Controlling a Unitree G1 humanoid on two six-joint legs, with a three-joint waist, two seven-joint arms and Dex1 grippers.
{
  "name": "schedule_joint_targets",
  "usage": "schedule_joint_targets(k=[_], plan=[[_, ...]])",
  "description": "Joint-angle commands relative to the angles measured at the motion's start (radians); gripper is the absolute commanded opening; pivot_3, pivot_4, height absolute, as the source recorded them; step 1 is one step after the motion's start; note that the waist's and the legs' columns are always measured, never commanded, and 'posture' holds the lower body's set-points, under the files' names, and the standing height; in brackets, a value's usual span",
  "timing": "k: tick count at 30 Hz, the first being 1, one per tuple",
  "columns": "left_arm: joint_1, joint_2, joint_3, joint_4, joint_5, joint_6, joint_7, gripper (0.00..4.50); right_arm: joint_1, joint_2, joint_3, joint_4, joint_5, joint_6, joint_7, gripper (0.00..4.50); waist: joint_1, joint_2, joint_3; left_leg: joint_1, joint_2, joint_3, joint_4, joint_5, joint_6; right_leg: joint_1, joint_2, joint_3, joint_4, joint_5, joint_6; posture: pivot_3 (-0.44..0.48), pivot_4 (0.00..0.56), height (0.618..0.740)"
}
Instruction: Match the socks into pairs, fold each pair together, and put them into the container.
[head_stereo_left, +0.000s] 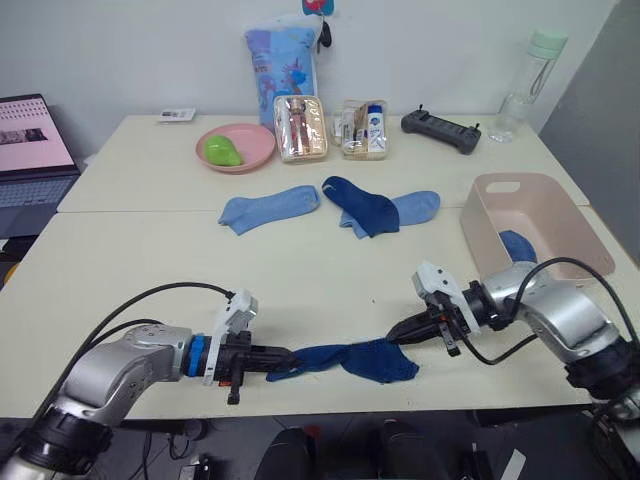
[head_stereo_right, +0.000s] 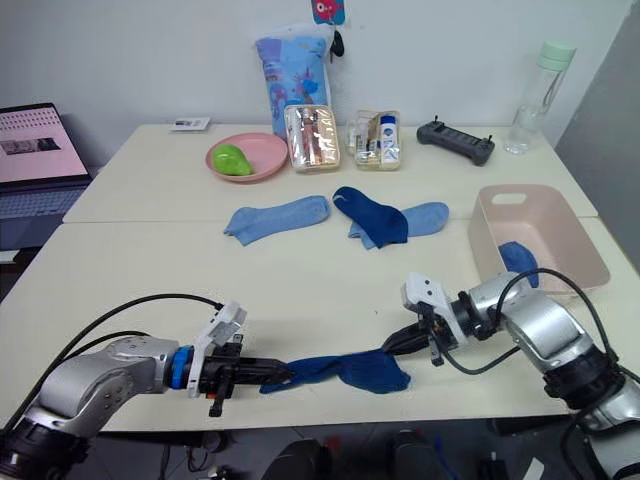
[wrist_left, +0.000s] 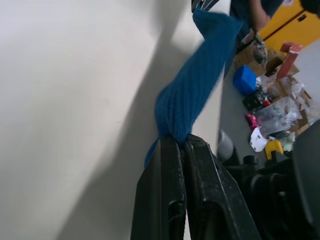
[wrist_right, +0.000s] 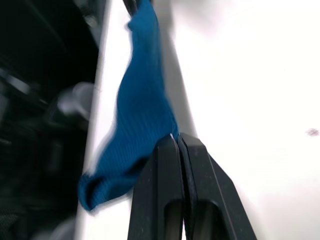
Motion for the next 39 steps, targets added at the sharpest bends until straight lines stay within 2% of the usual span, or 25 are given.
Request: schedule_joint_targets(k=[1, 2, 5, 9, 15, 16, 19, 22, 25, 28, 31, 32, 34, 39], plan=[[-0.053, -0.021, -0.014, 0.068, 0.072, -0.063, -0.038, 0.00, -0.055, 0.039, -0.025, 0.060, -0.054, -0.086, -0.020, 0.02, 0.000, 0.000, 0.000, 0.000, 0.000, 0.000, 0.000, 0.000, 0.000, 0.000, 0.000, 0.000, 0.000, 0.000, 0.000, 0.000, 0.150, 0.740], [-0.062, -0.025, -0.018, 0.085, 0.091, -0.078, -0.048, 0.00, -0.061, 0.046, -0.024, 0.077, -0.070, -0.104, -0.019, 0.02, 0.000, 0.000, 0.000, 0.000, 0.000, 0.000, 0.000, 0.000, 0.000, 0.000, 0.000, 0.000, 0.000, 0.000, 0.000, 0.000, 0.150, 0.740], [-0.107, -0.055, -0.024, 0.159, 0.154, -0.151, -0.063, 0.00, -0.078, 0.061, -0.029, 0.132, -0.112, -0.162, -0.020, 0.65, 0.000, 0.000, 0.000, 0.000, 0.000, 0.000, 0.000, 0.000, 0.000, -0.001, 0.000, 0.000, 0.000, 0.000, 0.000, 0.000, 0.150, 0.740], [-0.170, -0.080, -0.006, 0.231, 0.202, -0.196, -0.080, 1.02, -0.100, 0.066, -0.049, 0.205, -0.161, -0.243, -0.029, 2.01, 0.000, 0.000, 0.000, -0.003, 0.000, 0.000, 0.001, 0.000, 0.000, -0.002, 0.000, 0.000, 0.000, 0.000, 0.000, 0.000, 0.150, 0.740], [-0.212, -0.051, 0.085, 0.320, 0.246, -0.258, -0.058, 3.05, -0.116, 0.078, -0.137, 0.231, -0.175, -0.337, -0.089, 4.24, -0.002, 0.000, 0.000, -0.004, 0.000, 0.000, 0.001, 0.000, 0.000, -0.003, 0.000, 0.000, 0.000, 0.000, 0.000, 0.000, 0.150, 0.740], [-0.204, -0.043, 0.105, 0.307, 0.236, -0.255, -0.064, 3.33, -0.107, 0.081, -0.152, 0.205, -0.171, -0.338, -0.099, 4.28, -0.003, 0.000, 0.000, -0.004, 0.000, 0.000, 0.001, 0.000, 0.000, -0.003, 0.000, 0.000, 0.000, 0.000, 0.000, 0.000, 0.150, 0.740], [-0.175, -0.059, 0.181, 0.199, 0.192, -0.244, -0.020, 3.33, -0.055, 0.100, -0.190, 0.078, -0.134, -0.294, -0.133, 4.28, -0.003, 0.000, 0.000, -0.004, 0.001, 0.000, 0.001, 0.000, 0.000, -0.003, 0.000, -0.001, 0.000, 0.000, 0.000, 0.000, 0.150, 0.740], [-0.147, -0.131, 0.213, 0.024, 0.144, -0.238, 0.055, 3.36, 0.027, 0.122, -0.180, -0.058, -0.089, -0.241, -0.134, 3.63, 0.004, 0.000, 0.000, -0.006, 0.001, -0.002, 0.001, 0.000, 0.000, -0.004, 0.000, -0.001, 0.000, 0.000, 0.000, 0.000, 0.150, 0.740], [-0.117, -0.171, 0.193, -0.102, 0.140, -0.235, 0.087, 2.78, 0.087, 0.137, -0.151, -0.127, -0.096, -0.224, -0.150, 2.53, 0.010, 0.000, 0.000, -0.007, -0.001, -0.002, 0.003, 0.000, 0.000, -0.003, -0.002, -0.001, 0.000, 0.001, 0.001, 0.000, 0.150, 0.740], [-0.057, -0.172, 0.103, -0.196, 0.215, -0.293, 0.079, 1.78, 0.149, 0.157, -0.116, -0.162, -0.126, -0.237, -0.181, 1.39, 0.010, 0.000, 0.000, -0.006, -0.001, -0.001, 0.003, 0.000, 0.000, -0.003, -0.002, 0.000, 0.000, 0.001, 0.001, 0.000, 0.150, 0.740], [0.000, -0.187, 0.004, -0.159, 0.351, -0.399, 0.107, 0.81, 0.183, 0.172, -0.083, -0.113, -0.181, -0.295, -0.209, 0.23, 0.009, 0.000, 0.000, -0.005, -0.001, -0.001, 0.002, 0.000, 0.000, -0.002, -0.002, 0.000, 0.000, 0.001, 0.001, 0.000, 0.150, 0.740], [0.012, -0.194, -0.017, -0.135, 0.384, -0.433, 0.116, 0.54, 0.189, 0.180, -0.082, -0.095, -0.193, -0.303, -0.223, 0.01, 0.008, 0.000, 0.000, -0.005, -0.001, -0.001, 0.002, 0.000, 0.000, -0.002, -0.002, 0.000, 0.000, 0.001, 0.001, 0.000, 0.150, 0.740], [0.030, -0.212, -0.035, -0.092, 0.412, -0.483, 0.125, 0.05, 0.200, 0.186, -0.074, -0.061, -0.213, -0.322, -0.233, 0.00, 0.008, 0.000, 0.000, -0.004, -0.001, -0.001, 0.002, 0.000, 0.000, -0.002, -0.001, 0.000, 0.000, 0.001, 0.001, 0.000, 0.150, 0.740], [0.049, -0.231, -0.033, 0.033, 0.453, -0.549, 0.132, 0.05, 0.235, 0.166, -0.038, -0.013, -0.249, -0.357, -0.196, 0.00, 0.009, 0.000, 0.000, -0.004, -0.001, -0.001, 0.002, 0.000, 0.000, -0.002, -0.001, -0.001, 0.000, 0.001, 0.001, 0.000, 0.150, 0.740]])
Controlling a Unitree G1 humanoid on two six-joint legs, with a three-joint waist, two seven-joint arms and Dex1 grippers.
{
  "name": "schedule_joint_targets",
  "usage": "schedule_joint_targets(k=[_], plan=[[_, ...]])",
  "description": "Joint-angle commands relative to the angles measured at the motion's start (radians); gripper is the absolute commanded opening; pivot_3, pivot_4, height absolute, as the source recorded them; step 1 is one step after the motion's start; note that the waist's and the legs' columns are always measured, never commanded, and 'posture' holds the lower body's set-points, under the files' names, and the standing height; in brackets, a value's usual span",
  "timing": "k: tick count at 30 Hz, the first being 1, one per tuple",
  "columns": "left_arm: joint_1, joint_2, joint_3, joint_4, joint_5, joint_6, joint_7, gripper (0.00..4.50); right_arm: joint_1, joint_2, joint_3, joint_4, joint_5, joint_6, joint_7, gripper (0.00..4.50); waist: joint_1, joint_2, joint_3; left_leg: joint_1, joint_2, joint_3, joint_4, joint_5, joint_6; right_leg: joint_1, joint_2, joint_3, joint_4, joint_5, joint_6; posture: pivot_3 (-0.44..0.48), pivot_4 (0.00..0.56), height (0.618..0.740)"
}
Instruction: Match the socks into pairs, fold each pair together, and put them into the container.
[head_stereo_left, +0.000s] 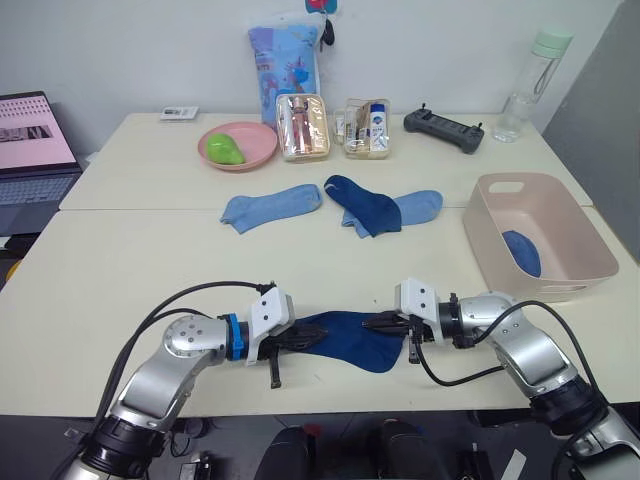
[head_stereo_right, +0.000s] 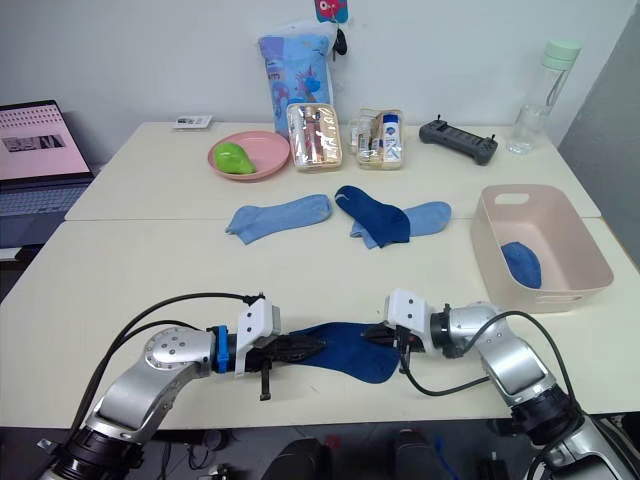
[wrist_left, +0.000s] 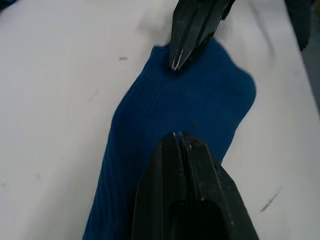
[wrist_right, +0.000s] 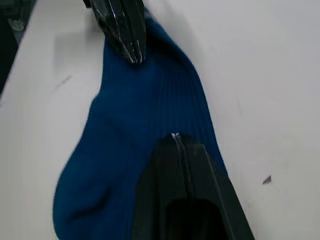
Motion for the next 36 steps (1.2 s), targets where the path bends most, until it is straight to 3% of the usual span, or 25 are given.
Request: schedule_joint_targets(k=[1, 7, 16, 22, 27, 36], plan=[[0.000, -0.004, 0.017, 0.045, 0.016, -0.050, 0.007, 0.05, 0.021, -0.027, 0.017, 0.001, -0.020, -0.045, 0.033, 0.00, 0.000, 0.000, 0.000, 0.000, 0.000, 0.000, 0.000, 0.000, 0.000, 0.000, 0.000, 0.000, 0.000, 0.000, 0.000, 0.000, 0.150, 0.740], [-0.029, 0.009, 0.116, 0.111, -0.071, 0.010, 0.003, 0.05, 0.022, -0.079, 0.046, 0.064, -0.077, -0.113, 0.069, 0.00, 0.000, 0.000, -0.001, 0.001, 0.000, 0.000, 0.000, 0.000, 0.000, 0.001, 0.000, 0.000, 0.000, 0.000, 0.000, 0.000, 0.150, 0.740], [-0.109, -0.016, 0.218, 0.203, -0.170, 0.154, 0.018, 0.05, 0.013, -0.069, 0.047, 0.096, -0.086, -0.166, 0.082, 0.00, 0.000, -0.003, -0.003, 0.002, 0.000, 0.000, 0.000, 0.000, 0.000, 0.002, 0.000, 0.000, 0.000, 0.000, 0.000, 0.000, 0.150, 0.740], [-0.104, -0.009, 0.205, 0.219, -0.126, 0.107, 0.007, 0.05, 0.007, -0.069, 0.040, 0.103, -0.081, -0.168, 0.085, 0.00, 0.000, -0.003, -0.003, 0.002, 0.000, 0.000, 0.000, 0.000, 0.000, 0.002, 0.000, 0.000, 0.000, 0.000, 0.000, 0.000, 0.150, 0.740], [-0.101, -0.026, 0.246, 0.126, -0.204, 0.129, -0.006, 0.05, 0.004, -0.070, 0.033, 0.096, -0.075, -0.158, 0.086, 0.00, 0.000, -0.003, -0.003, 0.002, 0.000, 0.000, 0.000, 0.000, 0.000, 0.002, 0.000, 0.000, 0.000, 0.000, 0.000, 0.000, 0.150, 0.740], [-0.034, 0.016, 0.156, -0.007, -0.162, 0.132, -0.039, 0.05, -0.002, -0.070, 0.035, 0.097, -0.077, -0.160, 0.092, 0.00, 0.000, -0.002, -0.003, 0.002, 0.000, 0.000, 0.000, 0.000, 0.000, 0.002, 0.000, 0.000, 0.000, 0.000, 0.000, 0.000, 0.150, 0.740]])
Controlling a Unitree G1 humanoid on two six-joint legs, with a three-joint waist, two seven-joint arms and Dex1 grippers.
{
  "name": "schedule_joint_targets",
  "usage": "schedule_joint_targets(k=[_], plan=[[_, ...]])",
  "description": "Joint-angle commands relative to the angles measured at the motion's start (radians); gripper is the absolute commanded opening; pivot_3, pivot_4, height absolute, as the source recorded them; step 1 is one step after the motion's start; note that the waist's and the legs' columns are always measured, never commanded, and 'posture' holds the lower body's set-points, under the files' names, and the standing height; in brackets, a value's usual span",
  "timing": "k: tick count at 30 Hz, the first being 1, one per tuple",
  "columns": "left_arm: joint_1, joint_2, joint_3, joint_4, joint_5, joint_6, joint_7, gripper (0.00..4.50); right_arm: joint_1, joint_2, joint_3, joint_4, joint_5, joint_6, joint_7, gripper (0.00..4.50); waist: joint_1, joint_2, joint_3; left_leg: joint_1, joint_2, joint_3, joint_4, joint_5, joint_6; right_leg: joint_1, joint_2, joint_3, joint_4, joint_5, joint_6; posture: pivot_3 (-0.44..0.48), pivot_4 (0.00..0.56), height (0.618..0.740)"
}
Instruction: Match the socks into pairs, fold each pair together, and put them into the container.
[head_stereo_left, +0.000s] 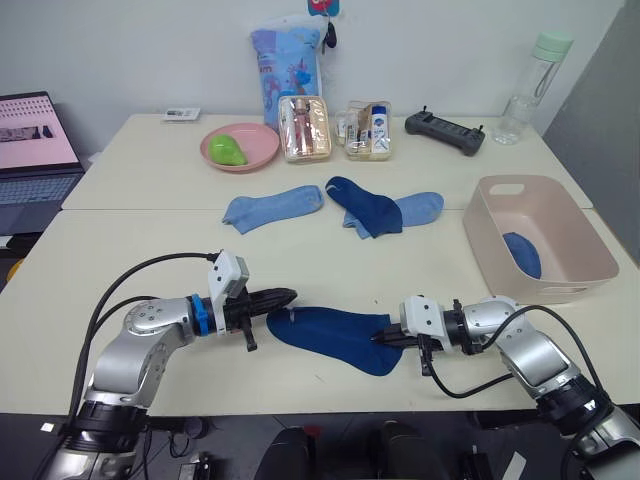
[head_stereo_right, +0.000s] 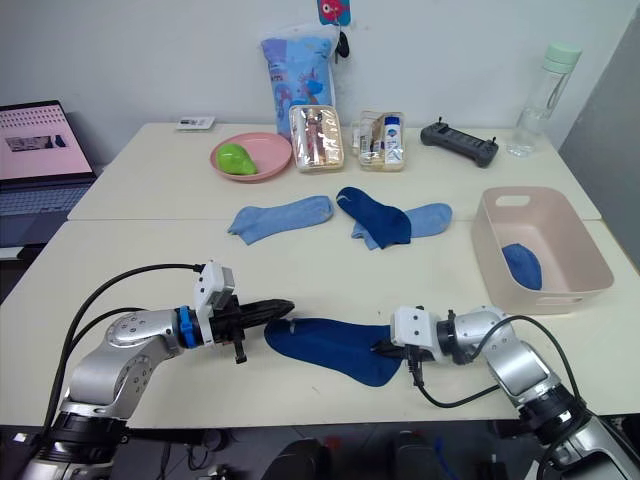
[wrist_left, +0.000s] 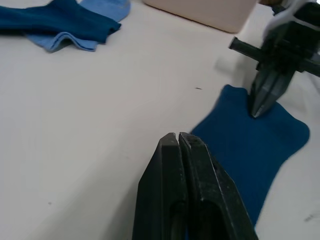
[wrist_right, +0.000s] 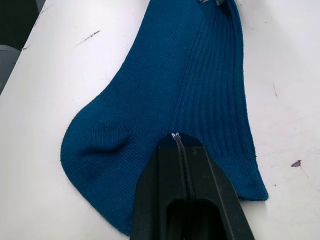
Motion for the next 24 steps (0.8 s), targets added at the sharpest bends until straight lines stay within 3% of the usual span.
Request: schedule_joint_targets(k=[1, 5, 13, 24], plan=[[0.011, -0.007, -0.034, -0.014, 0.036, -0.030, 0.006, 0.05, 0.009, -0.017, 0.008, 0.018, -0.032, 0.018, 0.007, 0.00, 0.000, 0.000, 0.000, 0.000, 0.000, 0.000, 0.000, 0.000, 0.000, 0.000, 0.000, 0.000, 0.000, 0.000, 0.000, 0.000, 0.150, 0.740], [0.003, -0.012, -0.068, 0.075, 0.125, -0.108, 0.035, 0.05, 0.003, -0.015, 0.009, 0.020, -0.033, 0.019, 0.010, 0.00, 0.000, 0.000, 0.000, 0.000, 0.000, 0.000, 0.000, 0.000, 0.000, 0.000, 0.000, 0.000, 0.000, 0.000, 0.000, 0.000, 0.150, 0.740], [-0.026, -0.046, -0.023, 0.148, 0.097, -0.104, 0.063, 0.05, 0.010, -0.021, 0.015, 0.013, -0.034, 0.020, 0.023, 0.00, 0.001, 0.000, 0.000, 0.001, 0.000, 0.000, 0.000, 0.000, 0.000, 0.000, 0.000, 0.000, 0.000, 0.000, 0.000, 0.000, 0.150, 0.740], [-0.065, -0.086, 0.066, 0.179, -0.039, 0.128, 0.112, 0.05, 0.017, -0.028, 0.020, 0.036, -0.048, -0.012, 0.029, 0.00, 0.002, 0.000, 0.000, 0.001, 0.000, 0.000, 0.000, 0.000, 0.000, 0.000, 0.000, 0.000, 0.000, 0.000, 0.000, 0.000, 0.150, 0.740]])
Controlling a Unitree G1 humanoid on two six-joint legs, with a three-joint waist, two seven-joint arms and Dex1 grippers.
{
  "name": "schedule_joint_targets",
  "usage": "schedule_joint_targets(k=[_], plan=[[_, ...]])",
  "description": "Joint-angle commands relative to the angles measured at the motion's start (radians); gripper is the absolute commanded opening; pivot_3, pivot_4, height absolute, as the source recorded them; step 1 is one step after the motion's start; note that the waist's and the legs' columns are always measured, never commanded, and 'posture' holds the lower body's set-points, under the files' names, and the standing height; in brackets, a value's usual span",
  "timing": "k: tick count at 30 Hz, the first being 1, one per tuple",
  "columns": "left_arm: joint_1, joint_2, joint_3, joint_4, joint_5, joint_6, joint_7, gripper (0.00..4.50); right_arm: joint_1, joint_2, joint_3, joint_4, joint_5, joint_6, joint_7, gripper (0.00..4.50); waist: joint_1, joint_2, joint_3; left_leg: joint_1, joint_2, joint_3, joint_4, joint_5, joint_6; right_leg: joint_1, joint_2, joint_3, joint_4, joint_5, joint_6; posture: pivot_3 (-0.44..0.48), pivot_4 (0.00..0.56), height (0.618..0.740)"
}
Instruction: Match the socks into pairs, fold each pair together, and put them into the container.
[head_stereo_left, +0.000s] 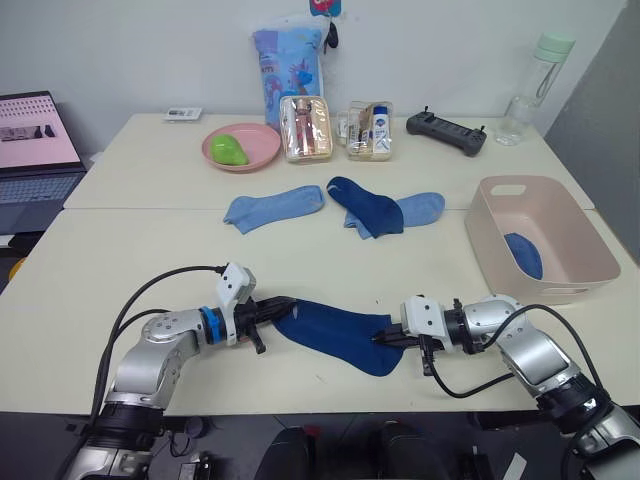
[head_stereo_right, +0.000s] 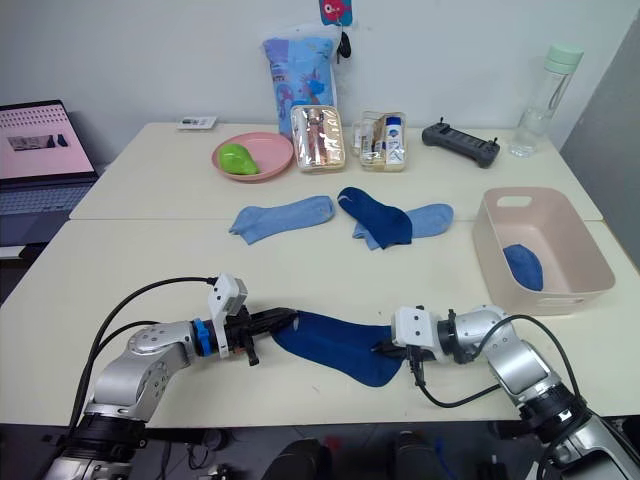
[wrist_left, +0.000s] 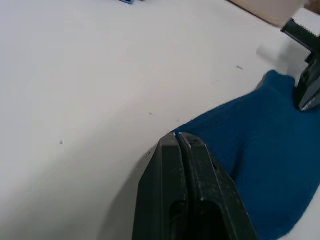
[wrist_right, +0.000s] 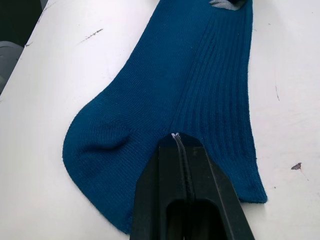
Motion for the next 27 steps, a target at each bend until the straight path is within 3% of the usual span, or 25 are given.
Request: schedule_joint_targets(k=[1, 17, 23, 27], plan=[[-0.017, 0.019, 0.034, 0.008, -0.031, 0.069, 0.002, 0.05, 0.021, -0.025, 0.020, 0.025, -0.042, 0.010, 0.014, 0.00, 0.000, 0.000, 0.000, 0.000, 0.000, 0.000, 0.000, 0.000, 0.000, 0.000, 0.000, 0.000, 0.000, 0.000, 0.000, 0.000, 0.150, 0.740], [0.084, 0.062, -0.009, 0.064, 0.089, -0.113, -0.049, 0.05, 0.007, -0.019, 0.020, 0.044, -0.044, -0.002, 0.012, 0.00, 0.008, 0.001, -0.001, 0.008, 0.000, 0.000, -0.002, 0.000, 0.000, 0.009, 0.000, 0.000, -0.003, 0.000, 0.000, 0.000, 0.150, 0.740], [0.098, 0.057, 0.040, 0.012, 0.030, -0.104, -0.056, 0.05, 0.011, -0.026, -0.001, 0.008, -0.007, 0.048, 0.020, 0.00, 0.008, 0.002, -0.001, 0.009, 0.000, 0.000, -0.002, 0.000, 0.000, 0.009, 0.000, 0.000, -0.003, 0.000, 0.000, 0.000, 0.150, 0.740], [0.092, 0.079, 0.106, -0.066, -0.047, -0.047, -0.054, 0.05, 0.030, -0.032, -0.083, -0.107, 0.100, 0.199, 0.001, 0.00, 0.010, 0.001, -0.001, 0.008, 0.000, -0.001, -0.002, 0.000, 0.000, 0.008, 0.000, 0.000, -0.003, 0.000, 0.000, 0.000, 0.150, 0.740]])
